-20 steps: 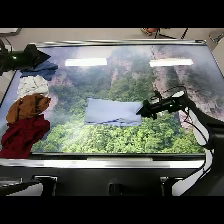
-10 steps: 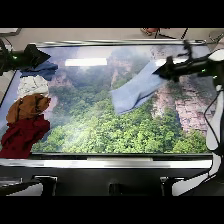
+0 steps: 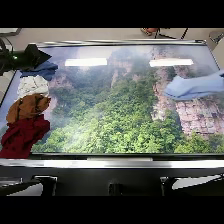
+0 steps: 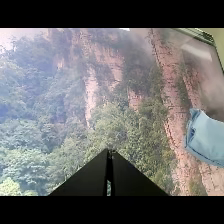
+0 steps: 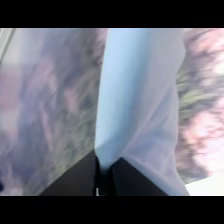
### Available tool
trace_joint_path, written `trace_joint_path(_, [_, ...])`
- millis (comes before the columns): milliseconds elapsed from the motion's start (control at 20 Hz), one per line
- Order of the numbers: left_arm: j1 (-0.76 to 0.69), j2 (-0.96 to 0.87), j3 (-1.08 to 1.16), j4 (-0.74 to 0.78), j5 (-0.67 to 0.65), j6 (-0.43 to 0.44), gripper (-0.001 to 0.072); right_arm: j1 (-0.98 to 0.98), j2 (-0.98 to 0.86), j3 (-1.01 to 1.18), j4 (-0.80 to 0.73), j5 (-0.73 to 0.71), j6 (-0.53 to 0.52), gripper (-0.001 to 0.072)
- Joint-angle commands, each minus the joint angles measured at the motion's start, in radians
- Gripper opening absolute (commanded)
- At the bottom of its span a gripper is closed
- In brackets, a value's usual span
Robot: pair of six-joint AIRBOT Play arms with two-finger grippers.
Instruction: Fold the clothes and pants, and hang the long-sleeved shirts on hangers.
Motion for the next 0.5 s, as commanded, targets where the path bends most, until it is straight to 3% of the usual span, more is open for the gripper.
trace_joint_path(0, [-0.012,0.000,0.000,0.001,-0.002,0.000,0.0020,-0.173,-0.006,-0.020,-0.177,0.070,0.028,0.0038])
trace_joint_path(250, [-0.035,0.000,0.001,0.001,0.000,-0.001,0.0020,-0.271,0.004,-0.179,-0.439,0.175,0.070,0.0038])
trace_joint_path(450, [-0.044,0.000,0.001,0.000,0.000,-0.006,0.0019,-0.271,0.124,-0.456,-0.616,0.099,0.084,0.0038])
